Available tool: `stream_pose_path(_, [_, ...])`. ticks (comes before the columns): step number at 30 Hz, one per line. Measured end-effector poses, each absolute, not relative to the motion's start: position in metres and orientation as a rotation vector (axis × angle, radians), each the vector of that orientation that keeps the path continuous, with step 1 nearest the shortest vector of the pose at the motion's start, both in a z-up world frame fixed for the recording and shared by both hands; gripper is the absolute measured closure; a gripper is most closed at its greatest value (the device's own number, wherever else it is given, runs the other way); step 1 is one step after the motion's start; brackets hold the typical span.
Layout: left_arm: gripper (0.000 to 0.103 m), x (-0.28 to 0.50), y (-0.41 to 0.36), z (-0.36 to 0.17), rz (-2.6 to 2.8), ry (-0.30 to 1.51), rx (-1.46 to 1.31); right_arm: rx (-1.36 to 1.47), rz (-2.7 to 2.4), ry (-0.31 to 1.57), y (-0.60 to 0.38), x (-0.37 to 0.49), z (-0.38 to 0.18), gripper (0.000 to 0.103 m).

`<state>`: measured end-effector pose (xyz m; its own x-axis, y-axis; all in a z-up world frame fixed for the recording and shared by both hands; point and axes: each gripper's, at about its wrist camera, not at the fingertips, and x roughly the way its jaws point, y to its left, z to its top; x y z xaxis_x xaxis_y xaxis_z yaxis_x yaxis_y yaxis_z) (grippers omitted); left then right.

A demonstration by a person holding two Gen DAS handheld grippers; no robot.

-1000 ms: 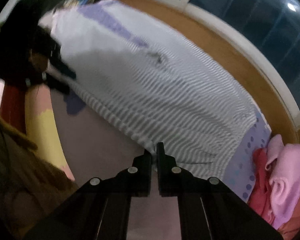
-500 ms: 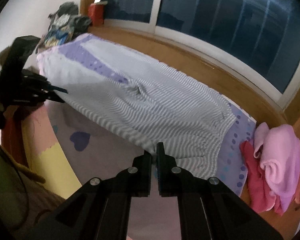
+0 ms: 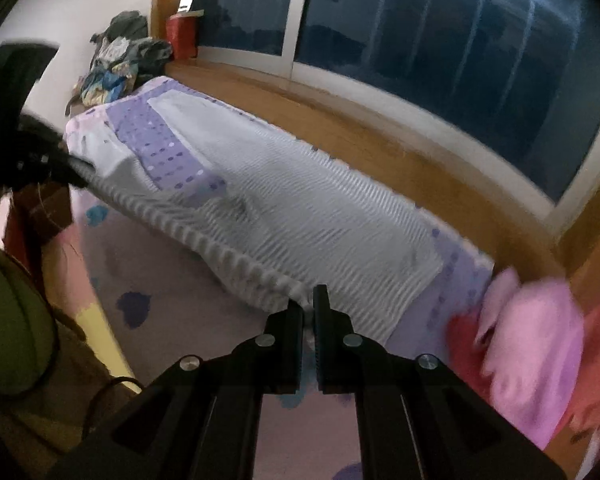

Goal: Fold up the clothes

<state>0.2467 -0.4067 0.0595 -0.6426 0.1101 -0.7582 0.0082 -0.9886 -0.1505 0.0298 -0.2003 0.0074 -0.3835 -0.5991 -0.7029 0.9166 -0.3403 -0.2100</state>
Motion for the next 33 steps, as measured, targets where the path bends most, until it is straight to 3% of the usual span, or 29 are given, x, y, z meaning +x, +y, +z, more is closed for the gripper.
stream_pose_path(8, [0.094, 0.128, -0.456, 0.062, 2.961, -0.153, -1.29, 0.633, -1.922, 0.758, -0.267, -0.057, -0.002, 0.099])
stream_pose_path(15, [0.094, 0.029, -0.489, 0.005, 2.933, -0.127, -1.492, 0.782, -1.932, 0.741, -0.311, -0.127, -0.055, 0.099])
stream_pose_path(23, [0.094, -0.02, -0.509, -0.042, 2.889, -0.149, -1.616, 0.904, -1.995, 0.718, -0.334, -0.168, -0.097, 0.098])
stream_pose_path(26, [0.094, -0.023, -0.512, -0.059, 2.864, -0.189, -1.668, 0.915, -1.998, 0.73, -0.33, -0.169, -0.096, 0.085])
stream_pose_path(30, [0.094, -0.018, -0.511, -0.064, 2.879, -0.198, -1.649, 0.883, -2.055, 0.686, -0.298, -0.16, -0.066, 0.058])
stream_pose_path(33, [0.093, -0.017, -0.512, -0.064, 2.875, -0.209, -1.648, 0.825, -2.166, 0.65, -0.266, -0.146, -0.039, 0.058])
